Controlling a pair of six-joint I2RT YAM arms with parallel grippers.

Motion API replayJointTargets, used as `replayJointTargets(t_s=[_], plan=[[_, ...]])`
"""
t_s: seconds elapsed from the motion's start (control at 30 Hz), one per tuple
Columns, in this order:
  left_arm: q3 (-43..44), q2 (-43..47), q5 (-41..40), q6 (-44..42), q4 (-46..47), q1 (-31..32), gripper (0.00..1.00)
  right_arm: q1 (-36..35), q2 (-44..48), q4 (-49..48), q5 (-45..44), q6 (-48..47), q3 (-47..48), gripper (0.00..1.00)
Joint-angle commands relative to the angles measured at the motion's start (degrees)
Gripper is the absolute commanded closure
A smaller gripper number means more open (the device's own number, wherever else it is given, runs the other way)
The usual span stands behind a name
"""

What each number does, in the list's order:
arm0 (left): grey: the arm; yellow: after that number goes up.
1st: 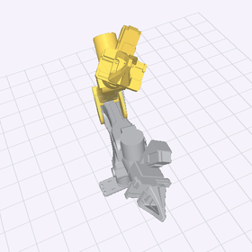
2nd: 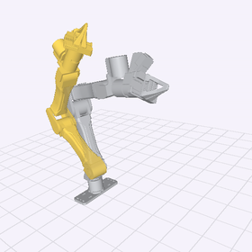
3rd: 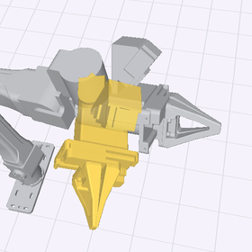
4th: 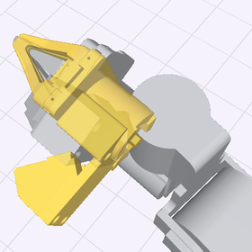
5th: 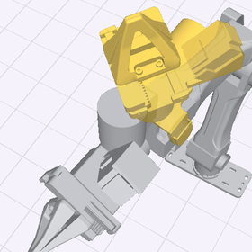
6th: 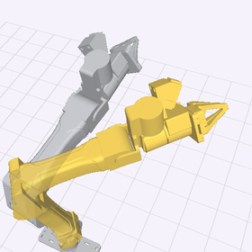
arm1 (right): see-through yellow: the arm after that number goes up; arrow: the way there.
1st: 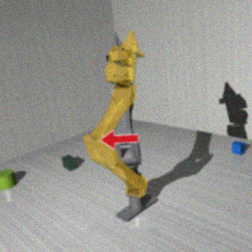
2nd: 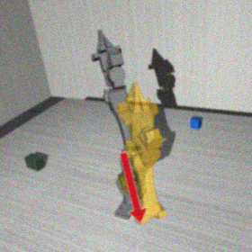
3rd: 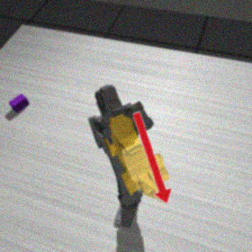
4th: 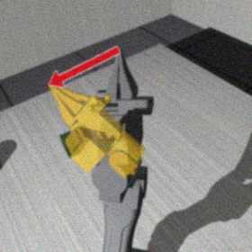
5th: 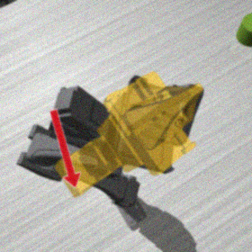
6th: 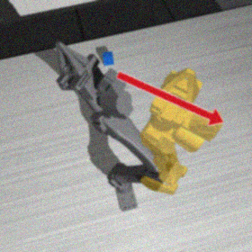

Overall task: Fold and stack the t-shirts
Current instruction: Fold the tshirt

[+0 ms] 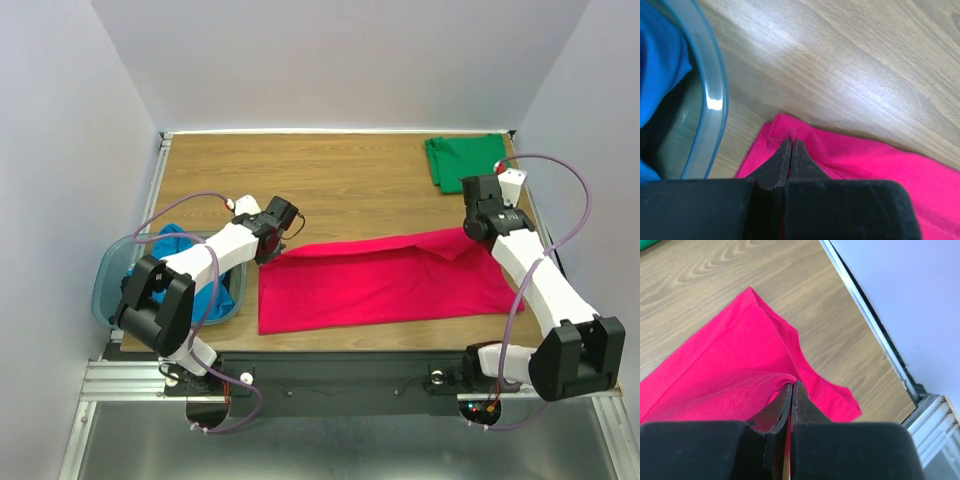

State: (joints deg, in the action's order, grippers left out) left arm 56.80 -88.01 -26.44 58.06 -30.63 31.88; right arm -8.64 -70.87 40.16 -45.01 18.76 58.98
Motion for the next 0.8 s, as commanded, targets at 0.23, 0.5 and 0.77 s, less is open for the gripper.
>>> replayJointTargets(t_s=[0.23, 0.5, 0.77], plan=[[-4.58, 3.9, -2.13, 4.34, -3.21, 0.64, 1.0, 0.3, 6.44, 7.56, -0.33, 12.78, -3.78, 1.0], [-5.9, 4.77, -1.07, 6.01, -2.41, 2.4, 1.0, 0.3, 12.67, 8.62, -1.75, 15.42, -4.4, 0.98], [-6.26, 6.88, -1.07, 7.77, -5.31, 2.57, 0.47, 0.29, 23.49, 7.56, -3.5, 17.1, -8.09, 0.01]])
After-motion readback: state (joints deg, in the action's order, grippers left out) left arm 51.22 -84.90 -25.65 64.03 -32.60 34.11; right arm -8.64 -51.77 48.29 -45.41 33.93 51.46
